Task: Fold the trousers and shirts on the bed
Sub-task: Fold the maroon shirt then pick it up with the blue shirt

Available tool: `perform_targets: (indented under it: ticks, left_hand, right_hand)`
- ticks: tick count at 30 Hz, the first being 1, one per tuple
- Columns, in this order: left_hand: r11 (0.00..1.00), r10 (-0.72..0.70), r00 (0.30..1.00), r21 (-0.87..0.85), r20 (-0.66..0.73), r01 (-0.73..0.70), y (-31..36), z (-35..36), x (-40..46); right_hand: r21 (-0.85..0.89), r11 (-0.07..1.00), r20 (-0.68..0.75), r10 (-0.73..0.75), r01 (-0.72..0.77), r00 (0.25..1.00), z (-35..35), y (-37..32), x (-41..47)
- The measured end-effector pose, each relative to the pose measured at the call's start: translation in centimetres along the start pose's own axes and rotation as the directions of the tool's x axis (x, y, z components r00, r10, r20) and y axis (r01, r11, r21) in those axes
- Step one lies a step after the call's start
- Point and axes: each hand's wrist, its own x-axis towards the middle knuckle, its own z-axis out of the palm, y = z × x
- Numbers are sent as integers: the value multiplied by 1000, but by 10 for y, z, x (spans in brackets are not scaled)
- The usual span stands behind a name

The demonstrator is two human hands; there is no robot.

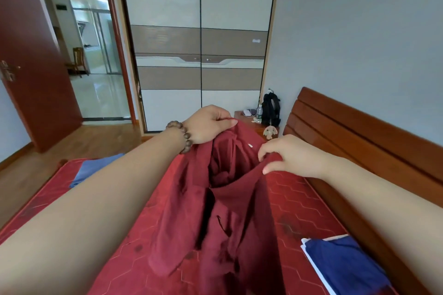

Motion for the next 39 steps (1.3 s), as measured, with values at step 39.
perform_targets:
  ticks: [39]
  left_hand:
    - [939,-245,950,-289,-193,183,-50,-63,-94]
  right_hand:
    - [634,758,-258,395,-153,882,-30,-71,30]
